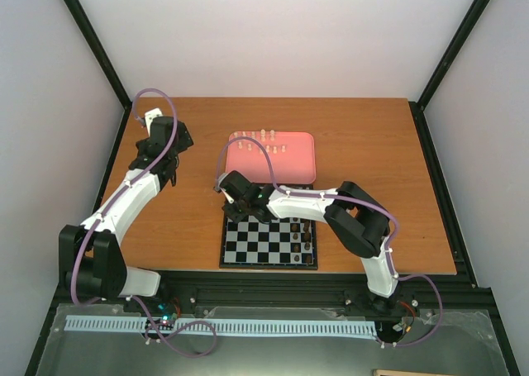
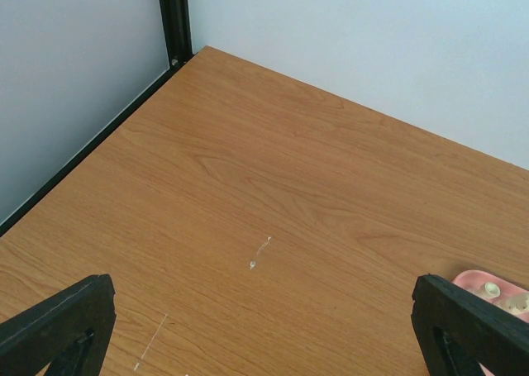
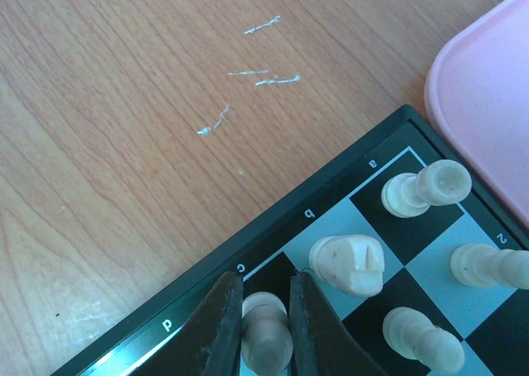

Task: Set up the chess pieces on the board
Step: Place the chess piece on the chessboard.

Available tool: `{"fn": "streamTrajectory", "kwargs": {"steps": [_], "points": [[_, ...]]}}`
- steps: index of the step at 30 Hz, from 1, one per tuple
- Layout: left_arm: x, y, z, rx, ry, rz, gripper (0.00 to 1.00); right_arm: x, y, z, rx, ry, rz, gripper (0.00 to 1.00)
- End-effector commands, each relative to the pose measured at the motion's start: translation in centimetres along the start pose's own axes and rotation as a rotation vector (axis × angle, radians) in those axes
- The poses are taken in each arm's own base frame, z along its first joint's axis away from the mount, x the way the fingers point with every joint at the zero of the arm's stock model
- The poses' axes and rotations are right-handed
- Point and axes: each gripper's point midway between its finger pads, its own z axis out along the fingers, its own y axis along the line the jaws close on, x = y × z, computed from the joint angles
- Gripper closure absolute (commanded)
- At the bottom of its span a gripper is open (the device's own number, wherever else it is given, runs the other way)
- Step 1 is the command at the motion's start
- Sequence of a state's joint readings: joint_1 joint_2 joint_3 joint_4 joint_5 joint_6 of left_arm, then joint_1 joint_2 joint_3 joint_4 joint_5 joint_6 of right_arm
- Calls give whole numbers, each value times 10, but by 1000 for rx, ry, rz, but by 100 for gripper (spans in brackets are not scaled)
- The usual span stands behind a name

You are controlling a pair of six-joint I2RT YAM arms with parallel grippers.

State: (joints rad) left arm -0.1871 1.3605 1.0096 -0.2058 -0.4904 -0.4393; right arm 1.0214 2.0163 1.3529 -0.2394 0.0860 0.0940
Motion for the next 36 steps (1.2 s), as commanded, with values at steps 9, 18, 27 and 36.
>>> {"fn": "streamTrajectory", "kwargs": {"steps": [9,18,27,36], "points": [[-22,-10,-4,18,-45,-15,0,7,-5,9,17,17,-5,86],[-23,-9,-5,18,-46,-15,0,5,-1,4,-11,13,-9,77],[-24,-9,-6,18,-48,-18,0,-12,8,-22,-70,-36,-14,67],[-23,-11,-8,29,-44,-16,0,-29,-4,-64,-13,-120,8,53]]}}
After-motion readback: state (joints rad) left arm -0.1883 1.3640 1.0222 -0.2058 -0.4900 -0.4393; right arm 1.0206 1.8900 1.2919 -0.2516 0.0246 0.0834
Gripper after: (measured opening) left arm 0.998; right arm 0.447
